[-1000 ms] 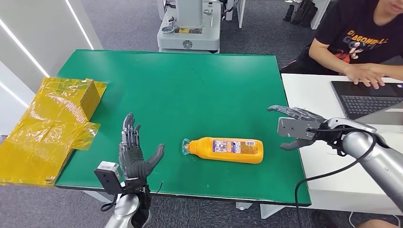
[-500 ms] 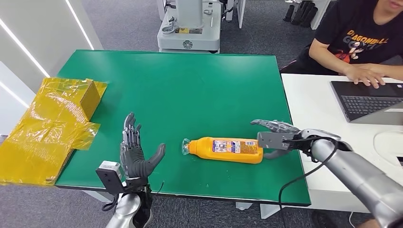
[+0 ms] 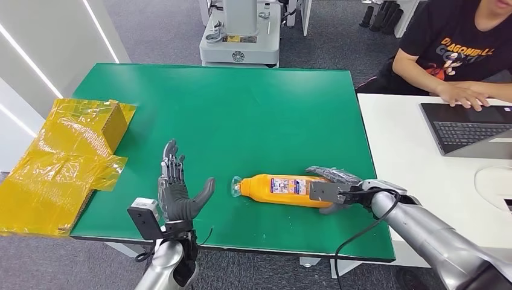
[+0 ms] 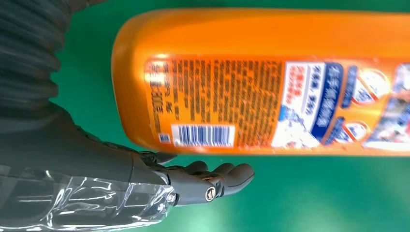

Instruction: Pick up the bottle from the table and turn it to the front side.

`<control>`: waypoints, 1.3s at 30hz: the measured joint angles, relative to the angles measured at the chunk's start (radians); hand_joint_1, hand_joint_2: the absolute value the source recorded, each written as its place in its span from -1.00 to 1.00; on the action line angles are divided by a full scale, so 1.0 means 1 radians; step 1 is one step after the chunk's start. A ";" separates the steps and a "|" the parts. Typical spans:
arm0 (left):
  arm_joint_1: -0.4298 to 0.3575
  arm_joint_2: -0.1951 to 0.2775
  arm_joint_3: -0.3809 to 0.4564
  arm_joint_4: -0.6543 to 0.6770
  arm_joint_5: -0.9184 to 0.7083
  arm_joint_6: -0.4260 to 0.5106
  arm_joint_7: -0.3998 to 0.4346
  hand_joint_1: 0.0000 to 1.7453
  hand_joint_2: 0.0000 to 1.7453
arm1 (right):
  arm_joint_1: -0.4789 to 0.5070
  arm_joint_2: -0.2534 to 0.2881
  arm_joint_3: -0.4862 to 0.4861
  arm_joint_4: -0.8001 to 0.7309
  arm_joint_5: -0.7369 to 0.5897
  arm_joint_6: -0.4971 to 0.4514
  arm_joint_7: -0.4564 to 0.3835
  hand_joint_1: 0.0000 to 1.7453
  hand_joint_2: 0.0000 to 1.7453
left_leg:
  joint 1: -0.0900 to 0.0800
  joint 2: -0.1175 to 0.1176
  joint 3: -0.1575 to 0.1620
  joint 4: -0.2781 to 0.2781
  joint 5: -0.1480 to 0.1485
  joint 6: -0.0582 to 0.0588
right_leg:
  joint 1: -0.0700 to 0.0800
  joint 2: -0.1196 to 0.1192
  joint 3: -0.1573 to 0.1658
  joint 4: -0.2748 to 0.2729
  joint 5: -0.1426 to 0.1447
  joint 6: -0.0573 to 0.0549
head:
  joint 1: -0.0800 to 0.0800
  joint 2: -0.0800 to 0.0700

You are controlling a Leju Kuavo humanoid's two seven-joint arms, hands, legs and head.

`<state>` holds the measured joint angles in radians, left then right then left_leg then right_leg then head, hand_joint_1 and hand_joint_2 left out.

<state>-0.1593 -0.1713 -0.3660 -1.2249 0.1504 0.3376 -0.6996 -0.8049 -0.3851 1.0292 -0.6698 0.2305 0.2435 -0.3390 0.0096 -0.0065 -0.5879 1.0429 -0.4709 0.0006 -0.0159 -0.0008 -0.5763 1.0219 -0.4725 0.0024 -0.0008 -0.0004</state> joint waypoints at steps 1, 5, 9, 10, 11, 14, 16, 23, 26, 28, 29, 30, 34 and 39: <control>-0.003 0.000 -0.002 0.004 0.002 0.000 0.000 -1.00 1.00 | 0.003 0.000 0.000 0.000 0.001 0.000 0.002 -1.00 1.00 | 0.000 0.000 0.000 0.000 0.000 0.000 | 0.000 0.000 0.000 0.000 0.000 0.000 | 0.000 0.000; -0.011 0.000 -0.013 0.015 0.009 -0.002 0.000 -1.00 1.00 | 0.012 0.000 0.000 0.000 0.002 0.001 0.006 -1.00 1.00 | 0.000 0.000 0.000 0.000 0.000 0.000 | 0.000 0.000 -0.001 0.000 0.000 0.000 | 0.000 0.000; -0.016 0.000 -0.022 0.023 0.011 -0.003 0.000 -1.00 1.00 | 0.023 -0.005 -0.002 -0.002 0.002 -0.002 0.012 -1.00 1.00 | 0.000 0.000 0.000 0.000 0.000 0.000 | 0.000 0.000 -0.001 0.000 0.000 0.000 | 0.000 0.000; -0.016 0.000 -0.024 0.025 0.011 -0.003 0.000 -1.00 1.00 | 0.026 -0.008 -0.002 -0.003 0.002 -0.004 0.013 -0.66 1.00 | 0.000 0.000 0.000 0.000 0.000 0.000 | 0.000 0.000 -0.001 0.000 0.000 0.000 | 0.000 0.000; -0.017 0.000 -0.026 0.027 0.012 -0.003 0.000 -1.00 1.00 | 0.030 -0.010 -0.003 -0.006 0.002 -0.007 0.013 -0.24 1.00 | 0.000 0.000 0.000 0.000 0.000 0.000 | 0.000 0.000 -0.001 0.000 0.000 0.000 | 0.000 0.000; -0.019 0.000 -0.030 0.032 0.014 -0.002 0.000 -1.00 1.00 | 0.045 -0.016 -0.008 -0.021 0.012 -0.026 0.018 0.84 1.00 | 0.000 0.000 0.000 0.000 0.000 0.000 | 0.000 0.001 -0.001 0.000 0.000 0.000 | 0.000 0.000; -0.019 0.000 -0.033 0.034 0.016 -0.001 0.000 -1.00 1.00 | 0.057 -0.018 -0.019 -0.033 0.025 -0.045 0.021 0.99 1.00 | 0.000 0.000 0.000 0.000 0.000 0.000 | 0.000 0.001 -0.001 0.000 0.000 0.000 | 0.000 0.000; -0.019 0.000 -0.045 0.039 0.021 0.006 0.000 -1.00 1.00 | 0.080 -0.018 -0.054 -0.052 0.066 -0.074 0.016 -0.10 1.00 | 0.000 0.001 0.000 0.000 0.000 0.000 | 0.000 0.001 -0.001 0.000 0.000 0.000 | 0.000 0.000; -0.019 0.000 -0.047 0.039 0.021 0.007 0.000 -1.00 1.00 | 0.082 -0.018 -0.059 -0.053 0.073 -0.075 0.016 -1.00 1.00 | 0.000 0.001 0.000 0.000 0.000 0.000 | 0.000 0.001 -0.001 0.000 0.000 0.000 | 0.000 0.000; -0.019 0.000 -0.047 0.039 0.021 0.007 0.000 -1.00 1.00 | 0.082 -0.018 -0.065 -0.053 0.078 -0.078 0.018 -1.00 1.00 | 0.000 0.001 0.000 0.000 0.000 0.000 | 0.000 0.001 -0.001 0.000 0.000 0.000 | 0.000 0.000; -0.019 0.000 -0.047 0.039 0.021 0.007 0.000 -1.00 1.00 | 0.082 -0.018 -0.068 -0.053 0.080 -0.079 0.019 -1.00 1.00 | 0.000 0.001 0.000 0.000 0.000 0.000 | 0.000 0.001 -0.001 0.000 0.000 0.000 | 0.000 0.000; -0.019 0.000 -0.048 0.039 0.021 0.007 0.000 -1.00 1.00 | 0.082 -0.018 -0.072 -0.053 0.082 -0.080 0.019 -1.00 1.00 | 0.000 0.001 0.000 0.000 0.000 0.000 | 0.000 0.001 -0.001 0.000 0.000 0.000 | 0.000 0.000; -0.019 0.000 -0.048 0.039 0.021 0.007 0.000 -1.00 1.00 | 0.082 -0.018 -0.078 -0.053 0.085 -0.081 0.019 -1.00 1.00 | 0.000 0.001 0.000 0.000 0.000 0.000 | 0.000 0.001 -0.001 0.000 0.000 0.000 | 0.000 0.000; -0.019 0.000 -0.048 0.039 0.021 0.007 0.000 -1.00 1.00 | 0.082 -0.018 -0.078 -0.053 0.086 -0.081 0.019 -1.00 1.00 | 0.000 0.001 0.000 0.000 0.000 0.000 | 0.000 0.001 -0.001 0.000 0.000 0.000 | 0.000 0.000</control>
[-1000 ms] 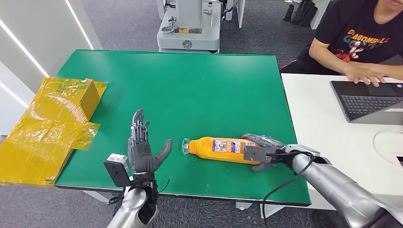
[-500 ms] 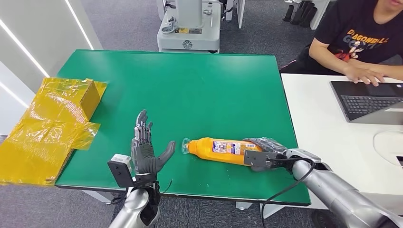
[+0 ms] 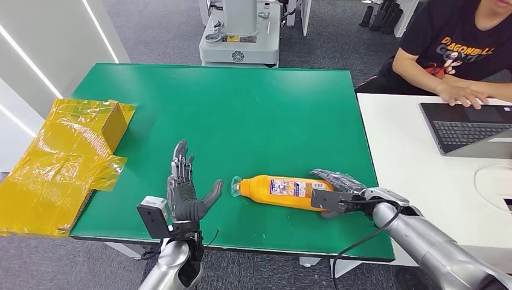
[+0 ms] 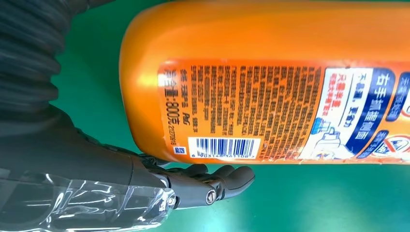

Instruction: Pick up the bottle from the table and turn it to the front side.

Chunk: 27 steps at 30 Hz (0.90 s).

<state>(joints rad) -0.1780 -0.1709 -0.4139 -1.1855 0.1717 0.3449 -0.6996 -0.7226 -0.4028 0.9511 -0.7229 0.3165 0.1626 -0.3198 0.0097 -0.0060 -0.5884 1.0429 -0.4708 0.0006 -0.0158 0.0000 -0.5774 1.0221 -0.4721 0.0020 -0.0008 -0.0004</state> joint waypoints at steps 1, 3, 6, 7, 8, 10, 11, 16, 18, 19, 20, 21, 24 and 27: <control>0.000 0.000 0.000 0.000 0.000 0.000 0.000 -1.00 1.00 | 0.000 0.000 0.000 0.000 0.002 0.000 0.000 -1.00 1.00 | 0.000 0.000 0.000 0.000 0.000 0.000 | 0.000 0.000 0.000 0.000 0.000 0.000 | 0.000 0.000; 0.000 0.000 0.000 0.001 0.000 0.000 0.000 -1.00 1.00 | -0.003 0.000 0.000 0.000 0.009 0.002 0.001 -1.00 1.00 | 0.000 0.000 0.000 0.000 0.000 0.000 | 0.000 0.000 0.000 0.000 0.000 0.000 | 0.000 0.000; 0.000 0.000 0.000 0.004 -0.006 -0.002 0.000 -1.00 1.00 | -0.013 0.000 0.000 0.000 0.037 0.005 0.003 -1.00 1.00 | 0.000 0.000 0.000 0.000 0.000 0.000 | 0.000 0.000 0.000 0.000 0.000 0.000 | 0.000 0.000; 0.000 0.000 -0.001 0.005 -0.010 -0.003 0.000 -1.00 1.00 | -0.018 0.000 0.000 -0.001 0.051 0.004 0.004 -1.00 1.00 | 0.000 0.000 0.000 0.000 0.000 0.000 | 0.000 0.000 0.000 0.000 0.000 0.000 | 0.000 0.000; 0.000 0.000 -0.001 0.006 -0.015 -0.004 0.000 -1.00 1.00 | -0.024 0.000 -0.001 -0.003 0.063 0.002 0.006 -1.00 1.00 | 0.000 0.000 0.000 0.000 0.000 0.000 | 0.000 0.000 0.000 0.000 0.000 0.000 | 0.000 0.000; 0.000 0.000 -0.002 0.008 -0.019 -0.007 0.000 -1.00 1.00 | -0.038 0.000 -0.001 -0.009 0.079 0.000 0.010 -1.00 1.00 | 0.000 0.000 0.000 0.000 0.000 0.000 | 0.000 0.000 0.000 0.000 0.000 0.000 | 0.000 0.000; 0.000 0.000 -0.002 0.009 -0.020 -0.009 0.000 -1.00 1.00 | -0.045 0.000 -0.002 -0.013 0.081 0.002 0.009 -1.00 1.00 | 0.000 0.000 0.000 0.000 0.000 0.000 | 0.000 0.000 0.000 0.000 0.000 0.000 | 0.000 0.000; -0.002 -0.002 -0.004 0.013 -0.021 -0.025 0.000 -1.00 1.00 | -0.070 0.019 -0.011 -0.014 0.080 0.030 -0.018 -1.00 1.00 | 0.000 0.000 0.000 0.000 0.000 0.000 | 0.000 0.000 0.000 0.000 0.000 0.000 | 0.000 0.000; -0.005 -0.005 -0.005 0.018 -0.022 -0.029 0.000 -1.00 1.00 | -0.080 0.043 -0.010 0.001 0.085 0.034 -0.040 -1.00 1.00 | 0.000 0.000 0.000 0.000 0.000 0.000 | 0.000 0.000 0.000 0.000 0.000 0.000 | 0.000 0.000; -0.006 -0.008 -0.006 0.021 -0.024 -0.031 0.000 -1.00 1.00 | -0.086 0.056 -0.007 0.012 0.088 0.034 -0.052 -1.00 1.00 | 0.000 0.001 0.000 0.000 0.000 0.000 | 0.000 0.001 0.000 0.000 0.000 0.000 | 0.000 0.000; -0.007 -0.009 -0.007 0.023 -0.026 -0.031 0.000 -1.00 1.00 | -0.093 0.070 -0.004 0.023 0.091 0.034 -0.064 -1.00 1.00 | 0.000 0.001 0.000 0.000 0.000 0.000 | 0.000 0.001 0.000 0.001 0.000 0.000 | 0.000 0.000; -0.008 -0.010 -0.007 0.024 -0.028 -0.032 0.000 -1.00 1.00 | -0.099 0.083 0.000 0.033 0.093 0.034 -0.074 -1.00 1.00 | 0.000 0.001 0.000 0.000 0.000 0.000 | 0.000 0.001 0.000 0.001 0.000 0.000 | 0.000 0.000; -0.007 -0.012 -0.007 0.026 -0.038 -0.035 0.000 -1.00 1.00 | -0.128 0.131 0.012 0.075 0.094 0.040 -0.098 -1.00 1.00 | 0.000 0.001 -0.001 0.000 0.000 0.000 | 0.000 0.001 -0.001 0.001 0.000 0.000 | 0.000 0.000; -0.008 -0.016 -0.007 0.026 -0.043 -0.037 0.000 -1.00 1.00 | -0.163 0.186 0.027 0.127 0.089 0.059 -0.114 -1.00 1.00 | 0.000 0.001 -0.001 0.000 0.001 -0.001 | 0.000 0.001 -0.001 0.001 0.000 0.000 | 0.000 0.000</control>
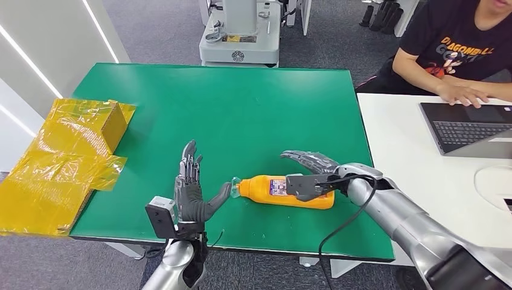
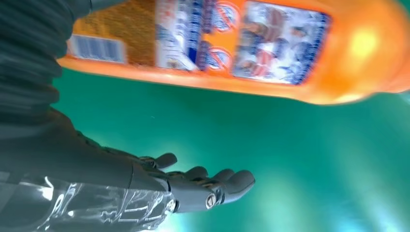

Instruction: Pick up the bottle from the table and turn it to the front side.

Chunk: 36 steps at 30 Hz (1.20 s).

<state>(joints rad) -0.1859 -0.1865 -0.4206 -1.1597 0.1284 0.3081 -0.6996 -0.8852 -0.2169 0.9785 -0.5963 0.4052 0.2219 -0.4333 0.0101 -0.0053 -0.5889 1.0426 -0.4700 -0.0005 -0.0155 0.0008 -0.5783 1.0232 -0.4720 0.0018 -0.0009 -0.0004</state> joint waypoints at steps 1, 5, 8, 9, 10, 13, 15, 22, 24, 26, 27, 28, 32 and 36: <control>-0.001 -0.001 0.000 0.000 0.000 0.000 0.000 -1.00 1.00 | -0.009 0.017 0.005 0.017 -0.002 0.007 -0.001 -1.00 1.00 | 0.000 0.000 0.000 0.000 0.000 0.000 | 0.000 0.000 0.000 0.000 0.000 0.000 | 0.000 0.000; -0.003 -0.001 0.004 0.000 0.000 0.004 0.000 -1.00 1.00 | -0.029 0.072 0.026 0.080 -0.007 0.027 0.001 -1.00 1.00 | 0.000 0.000 0.000 0.000 0.000 0.000 | 0.000 0.000 0.000 0.000 0.000 0.000 | 0.000 0.000; -0.003 -0.001 0.008 0.000 0.000 0.008 0.000 -1.00 1.00 | -0.031 0.095 0.037 0.116 -0.009 0.035 0.012 -1.00 1.00 | 0.000 -0.001 0.000 0.000 0.000 0.000 | 0.000 0.000 0.000 0.000 0.000 0.000 | 0.000 0.000; -0.002 -0.001 0.010 0.000 -0.001 0.009 0.000 -1.00 1.00 | -0.030 0.099 0.041 0.127 -0.008 0.035 0.017 -1.00 1.00 | 0.000 -0.001 0.000 0.000 0.000 0.000 | 0.000 -0.001 0.000 0.000 0.000 0.000 | 0.000 0.000; -0.002 -0.001 0.012 0.000 -0.001 0.011 0.000 -1.00 1.00 | -0.029 0.103 0.047 0.136 -0.008 0.035 0.021 -1.00 1.00 | 0.000 -0.001 0.000 0.000 0.000 0.000 | 0.000 -0.001 0.000 0.000 0.000 0.000 | 0.000 0.000; 0.000 -0.001 0.015 0.000 -0.002 0.014 0.000 -1.00 1.00 | -0.023 0.109 0.058 0.157 -0.005 0.037 0.037 -1.00 1.00 | 0.000 -0.001 -0.001 0.000 0.000 0.000 | 0.000 -0.001 0.000 -0.001 0.000 0.000 | 0.000 0.000; 0.002 -0.001 0.017 0.000 -0.002 0.015 0.000 -1.00 1.00 | -0.020 0.110 0.064 0.168 -0.001 0.042 0.053 -1.00 1.00 | 0.000 -0.001 0.000 0.000 0.000 0.000 | 0.000 -0.001 0.000 -0.001 0.000 0.000 | 0.000 0.000; 0.003 -0.001 0.018 0.000 -0.002 0.015 0.000 -1.00 1.00 | -0.023 0.110 0.081 0.184 0.013 0.054 0.088 -1.00 1.00 | 0.000 -0.001 0.000 0.000 0.000 0.000 | 0.000 -0.001 0.000 -0.001 0.000 0.000 | 0.000 0.000; 0.003 -0.001 0.018 0.000 -0.002 0.015 0.000 -1.00 1.00 | -0.028 0.110 0.085 0.186 0.023 0.067 0.103 -1.00 1.00 | 0.000 -0.001 0.000 0.000 0.000 0.000 | 0.000 -0.001 0.000 -0.001 0.000 0.000 | 0.000 0.000; 0.003 -0.001 0.018 0.000 -0.002 0.015 0.000 -1.00 1.00 | -0.036 0.109 0.094 0.189 0.031 0.085 0.115 -1.00 1.00 | 0.000 -0.001 0.001 0.000 0.001 0.000 | 0.000 -0.001 0.000 -0.001 0.001 -0.001 | 0.000 0.000; 0.003 -0.001 0.018 0.000 -0.002 0.015 0.000 -1.00 1.00 | -0.040 0.108 0.099 0.190 0.033 0.092 0.120 -1.00 1.00 | 0.000 -0.001 0.001 0.000 0.001 0.000 | 0.000 -0.001 0.000 -0.001 0.001 -0.001 | 0.000 0.000; 0.003 -0.001 0.018 0.000 -0.002 0.015 0.000 -1.00 1.00 | -0.041 0.106 0.103 0.191 0.035 0.096 0.123 -1.00 1.00 | 0.000 -0.001 0.000 0.000 0.001 0.000 | 0.000 -0.001 0.000 -0.001 0.001 -0.001 | 0.000 0.000; 0.003 -0.001 0.018 0.000 -0.003 0.011 0.000 -1.00 1.00 | -0.035 0.088 0.114 0.192 0.037 0.065 0.133 -1.00 1.00 | 0.000 -0.001 0.000 0.000 0.001 0.001 | 0.000 -0.001 0.000 -0.001 0.001 0.000 | 0.000 0.000; 0.009 -0.002 0.019 -0.002 -0.014 0.012 0.005 -1.00 1.00 | -0.024 0.066 0.122 0.183 0.049 0.011 0.148 -1.00 1.00 | 0.000 -0.001 0.000 0.000 0.001 0.001 | 0.000 -0.001 0.001 -0.001 0.001 0.000 | 0.000 0.000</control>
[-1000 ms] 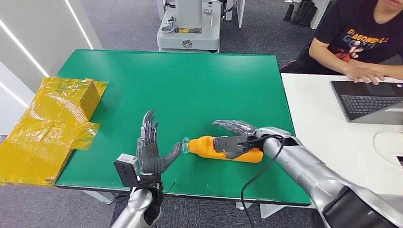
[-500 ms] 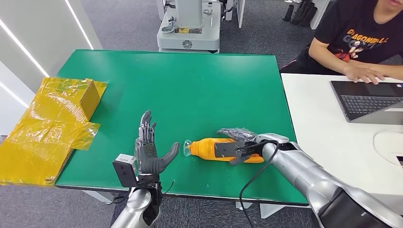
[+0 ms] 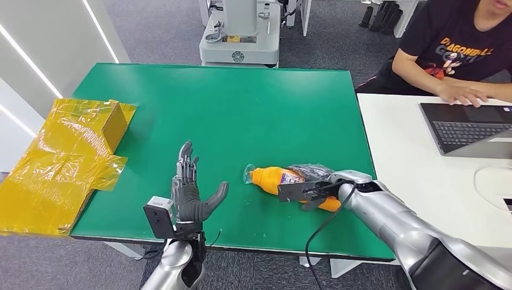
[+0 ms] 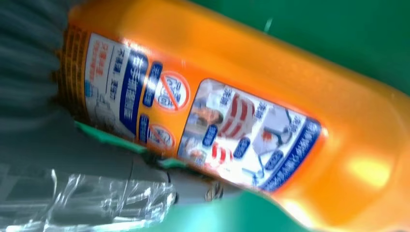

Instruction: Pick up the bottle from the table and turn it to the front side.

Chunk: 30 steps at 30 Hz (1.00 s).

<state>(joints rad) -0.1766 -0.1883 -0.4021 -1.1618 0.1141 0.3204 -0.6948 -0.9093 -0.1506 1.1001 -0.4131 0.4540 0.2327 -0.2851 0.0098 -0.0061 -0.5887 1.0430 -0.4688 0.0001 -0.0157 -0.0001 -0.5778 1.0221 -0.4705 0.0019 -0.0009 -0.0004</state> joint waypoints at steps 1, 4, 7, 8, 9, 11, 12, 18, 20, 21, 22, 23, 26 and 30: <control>0.003 0.000 0.000 -0.002 -0.004 0.000 0.004 -1.00 1.00 | 0.002 -0.005 0.002 -0.006 0.004 -0.010 0.007 -1.00 1.00 | 0.000 0.000 0.000 0.000 0.000 0.000 | 0.000 0.000 0.000 0.000 0.000 0.000 | 0.000 0.000; 0.014 -0.003 0.001 -0.012 -0.020 -0.002 0.017 -1.00 1.00 | 0.009 -0.024 0.005 -0.029 0.013 -0.030 0.029 -1.00 1.00 | 0.000 0.000 0.000 0.000 0.000 0.000 | 0.000 0.000 0.000 0.000 0.000 0.000 | 0.000 0.000; 0.022 -0.007 0.003 -0.019 -0.035 -0.013 0.026 -1.00 1.00 | 0.014 -0.051 0.006 -0.062 0.019 -0.037 0.049 -1.00 1.00 | 0.000 0.000 0.000 0.000 0.001 0.001 | 0.000 0.000 0.000 0.000 0.001 0.001 | 0.000 0.000; 0.024 -0.009 0.005 -0.019 -0.039 -0.016 0.029 -1.00 1.00 | 0.017 -0.062 0.006 -0.075 0.021 -0.037 0.054 -1.00 1.00 | 0.000 0.000 0.000 0.000 0.001 0.001 | 0.000 0.000 0.000 0.000 0.001 0.001 | 0.000 0.000; 0.026 -0.010 0.008 -0.019 -0.042 -0.020 0.031 -1.00 1.00 | 0.019 -0.074 0.006 -0.088 0.022 -0.036 0.058 -1.00 1.00 | 0.000 0.000 0.000 0.000 0.001 0.001 | 0.000 0.000 0.000 0.000 0.001 0.001 | 0.000 0.000; 0.029 -0.012 0.012 -0.020 -0.045 -0.026 0.032 -1.00 1.00 | 0.026 -0.096 0.005 -0.114 0.024 -0.036 0.065 -1.00 1.00 | 0.000 0.000 -0.001 0.000 0.001 0.001 | 0.000 0.000 0.000 0.000 0.001 0.001 | 0.000 0.000; 0.030 -0.013 0.014 -0.020 -0.046 -0.029 0.031 -1.00 1.00 | 0.029 -0.106 0.005 -0.127 0.026 -0.037 0.070 -1.00 1.00 | 0.000 0.000 -0.001 0.000 0.001 0.001 | 0.000 0.000 0.000 0.000 0.001 0.001 | 0.000 0.000; 0.031 -0.017 0.017 -0.019 -0.052 -0.036 0.030 -1.00 1.00 | 0.045 -0.144 0.001 -0.187 0.039 -0.043 0.111 -1.00 1.00 | 0.000 0.000 -0.001 0.000 0.001 0.001 | 0.000 0.000 -0.001 0.000 0.001 0.001 | 0.000 0.000; 0.031 -0.017 0.017 -0.019 -0.053 -0.032 0.029 -1.00 1.00 | 0.046 -0.147 0.001 -0.197 0.045 -0.045 0.126 -0.63 1.00 | 0.000 0.000 -0.001 0.000 0.001 0.001 | 0.000 0.000 -0.001 0.000 0.001 0.001 | 0.000 0.000; 0.031 -0.017 0.017 -0.019 -0.054 -0.030 0.029 -1.00 1.00 | 0.046 -0.147 0.001 -0.200 0.049 -0.047 0.133 -0.13 1.00 | 0.000 0.000 -0.001 0.000 0.001 0.001 | 0.000 0.001 -0.001 0.000 0.001 0.001 | 0.000 0.000; 0.031 -0.017 0.017 -0.019 -0.054 -0.027 0.029 -1.00 1.00 | 0.046 -0.147 0.000 -0.202 0.052 -0.048 0.138 0.37 1.00 | 0.000 0.000 -0.001 0.000 0.001 0.001 | 0.000 0.001 -0.001 0.000 0.001 0.001 | 0.000 0.000; 0.031 -0.017 0.017 -0.019 -0.053 -0.024 0.029 -1.00 1.00 | 0.046 -0.147 0.000 -0.204 0.055 -0.050 0.142 0.87 1.00 | 0.000 0.000 -0.001 0.000 0.001 0.001 | 0.000 0.000 -0.001 0.000 0.001 0.001 | 0.000 0.000; 0.031 -0.018 0.017 -0.019 -0.049 -0.016 0.027 -1.00 1.00 | 0.048 -0.147 -0.003 -0.205 0.062 -0.063 0.147 1.00 1.00 | 0.000 0.000 -0.001 0.000 0.001 0.001 | 0.000 0.000 -0.001 0.000 0.001 0.001 | 0.000 0.000; 0.030 -0.018 0.017 -0.019 -0.042 -0.007 0.024 -1.00 1.00 | 0.057 -0.146 -0.016 -0.205 0.063 -0.089 0.152 1.00 1.00 | 0.000 0.000 -0.001 0.000 0.001 0.001 | 0.000 0.000 -0.001 0.000 0.002 0.000 | 0.000 0.000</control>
<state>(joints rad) -0.1462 -0.2060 -0.3853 -1.1812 0.0723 0.3138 -0.6706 -0.8520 -0.2966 1.0838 -0.6183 0.5169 0.1432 -0.1336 0.0098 -0.0060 -0.5902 1.0429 -0.4678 0.0008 -0.0157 -0.0001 -0.5789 1.0224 -0.4689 0.0024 -0.0008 -0.0004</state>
